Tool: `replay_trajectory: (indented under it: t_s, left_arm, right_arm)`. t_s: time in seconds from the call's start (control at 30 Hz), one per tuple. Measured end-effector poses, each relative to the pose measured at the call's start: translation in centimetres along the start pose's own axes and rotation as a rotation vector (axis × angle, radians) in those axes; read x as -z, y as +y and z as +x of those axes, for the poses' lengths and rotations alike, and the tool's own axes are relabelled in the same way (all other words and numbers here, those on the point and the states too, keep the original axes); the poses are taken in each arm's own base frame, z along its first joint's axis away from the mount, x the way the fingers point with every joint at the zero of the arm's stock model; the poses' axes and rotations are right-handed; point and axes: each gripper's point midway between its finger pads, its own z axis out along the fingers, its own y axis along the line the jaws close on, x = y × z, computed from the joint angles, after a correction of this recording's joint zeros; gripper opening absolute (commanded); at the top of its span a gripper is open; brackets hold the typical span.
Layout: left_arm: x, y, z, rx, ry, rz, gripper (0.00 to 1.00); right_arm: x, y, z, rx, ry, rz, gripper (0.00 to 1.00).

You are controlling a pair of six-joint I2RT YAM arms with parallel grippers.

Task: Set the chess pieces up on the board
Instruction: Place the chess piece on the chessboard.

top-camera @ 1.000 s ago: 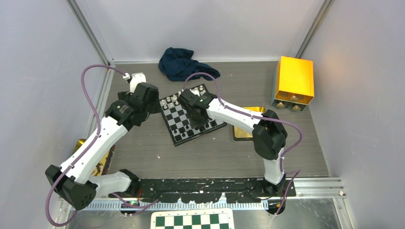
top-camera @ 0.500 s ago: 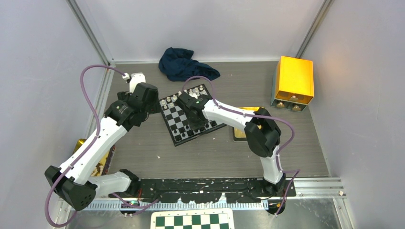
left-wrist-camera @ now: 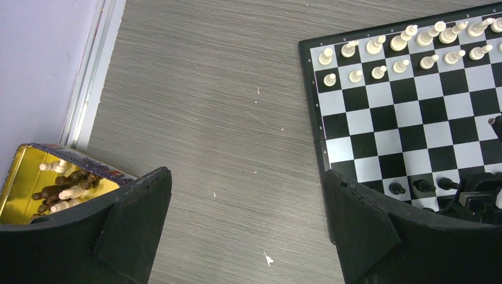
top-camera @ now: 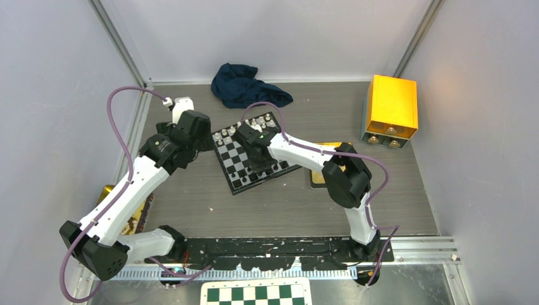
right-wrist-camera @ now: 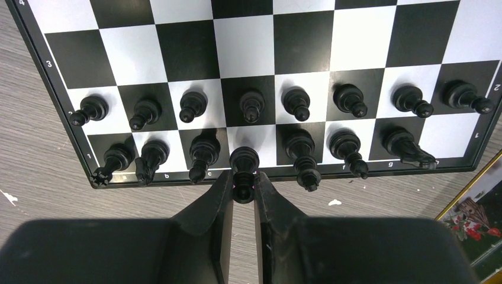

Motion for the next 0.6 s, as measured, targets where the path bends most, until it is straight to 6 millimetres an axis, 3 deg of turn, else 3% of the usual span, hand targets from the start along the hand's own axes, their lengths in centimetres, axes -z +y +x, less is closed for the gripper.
replay_trajectory:
  t_s: [0.6]
  left_arm:
    - [-0.02,0.03,0.03,-0.010,0.000,0.000,1.00]
  right_arm:
    - [-0.74,-0.69,-0.08,-0.016,0.011,0.009,0.01]
